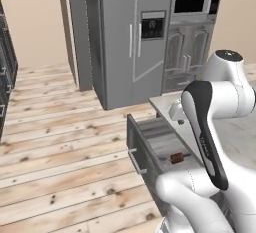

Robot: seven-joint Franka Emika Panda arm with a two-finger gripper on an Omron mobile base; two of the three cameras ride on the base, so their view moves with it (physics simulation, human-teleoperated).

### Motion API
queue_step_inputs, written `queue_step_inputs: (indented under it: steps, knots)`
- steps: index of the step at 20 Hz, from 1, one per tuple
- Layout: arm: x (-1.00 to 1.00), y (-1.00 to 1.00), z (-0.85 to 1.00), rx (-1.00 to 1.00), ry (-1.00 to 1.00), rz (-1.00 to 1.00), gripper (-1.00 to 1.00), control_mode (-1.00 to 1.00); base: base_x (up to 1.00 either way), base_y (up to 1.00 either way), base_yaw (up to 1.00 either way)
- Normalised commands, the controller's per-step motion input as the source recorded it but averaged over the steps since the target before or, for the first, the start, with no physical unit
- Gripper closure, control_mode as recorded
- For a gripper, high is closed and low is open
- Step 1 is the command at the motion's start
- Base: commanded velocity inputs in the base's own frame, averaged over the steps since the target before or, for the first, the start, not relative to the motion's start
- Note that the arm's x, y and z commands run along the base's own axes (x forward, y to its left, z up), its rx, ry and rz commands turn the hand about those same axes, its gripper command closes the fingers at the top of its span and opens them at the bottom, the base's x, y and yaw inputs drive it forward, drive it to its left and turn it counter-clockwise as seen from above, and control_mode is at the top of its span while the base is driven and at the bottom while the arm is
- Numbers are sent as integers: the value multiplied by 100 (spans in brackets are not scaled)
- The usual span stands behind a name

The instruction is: Pick up the knife from the drawer and place it on the cutting board. Then place the meat from the plate to the cutting board.

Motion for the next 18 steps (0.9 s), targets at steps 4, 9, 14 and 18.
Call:
queue_step_inputs:
  steps: [4, 9, 14, 18]
  knots:
    - [0, 0, 0, 0, 0, 0, -100, 100, 0, -18, 4]
    - [0, 0, 0, 0, 0, 0, -100, 100, 0, 0, -9]
    - [0, 0, 0, 0, 0, 0, -100, 100, 7, 16, -21]
    - [0, 0, 0, 0, 0, 0, -100, 100, 4, 11, -26]
